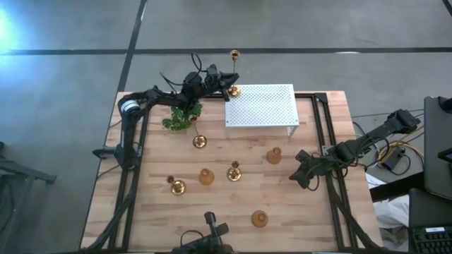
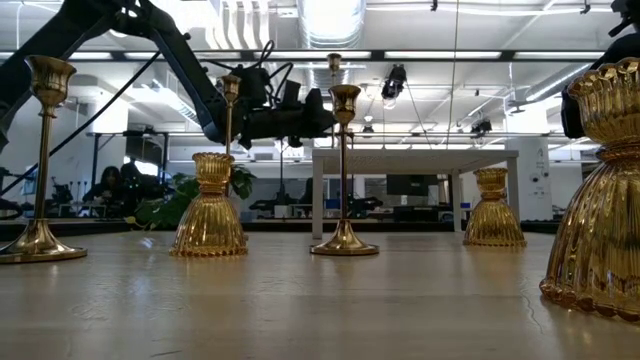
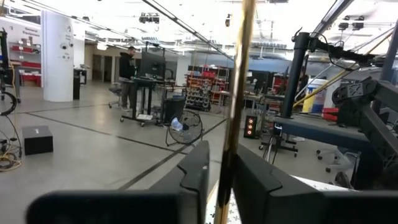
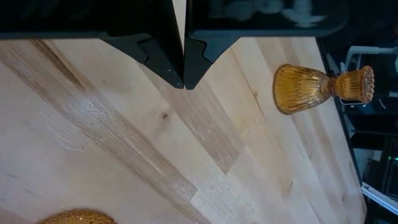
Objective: Pick & Place candle stick holders
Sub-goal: Put the bottom right gold candle holder on the shelf
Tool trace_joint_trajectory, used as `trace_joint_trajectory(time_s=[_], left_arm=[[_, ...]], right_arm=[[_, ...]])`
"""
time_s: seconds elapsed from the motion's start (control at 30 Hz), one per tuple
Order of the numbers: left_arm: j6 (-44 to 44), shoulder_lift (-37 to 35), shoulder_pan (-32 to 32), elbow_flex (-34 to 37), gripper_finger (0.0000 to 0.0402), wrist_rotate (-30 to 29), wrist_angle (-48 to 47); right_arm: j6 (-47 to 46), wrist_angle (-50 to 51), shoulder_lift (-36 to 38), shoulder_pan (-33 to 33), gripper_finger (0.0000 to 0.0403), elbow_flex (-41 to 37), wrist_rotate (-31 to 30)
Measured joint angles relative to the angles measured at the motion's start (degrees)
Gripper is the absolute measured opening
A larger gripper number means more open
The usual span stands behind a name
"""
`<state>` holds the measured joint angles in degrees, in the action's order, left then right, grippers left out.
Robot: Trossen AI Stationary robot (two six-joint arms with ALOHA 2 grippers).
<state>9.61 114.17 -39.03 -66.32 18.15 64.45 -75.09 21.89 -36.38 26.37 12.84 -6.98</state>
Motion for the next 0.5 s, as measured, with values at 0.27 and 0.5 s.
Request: trace_joint_trajectory(time_s=[0.27, 0.5], left_arm=[[0.1, -0.6, 0.0, 0.0, 0.0149, 0.0, -0.1], [-0.1, -1.4, -0.1, -0.1, 0.0156, 0.3, -0.6]], right_arm=[[-0.5, -0.2, 0.0, 0.0, 0.0008, 0.0, 0.0], [-1.1, -0.2, 0.0, 0.0, 0.0008, 0.0, 0.0]])
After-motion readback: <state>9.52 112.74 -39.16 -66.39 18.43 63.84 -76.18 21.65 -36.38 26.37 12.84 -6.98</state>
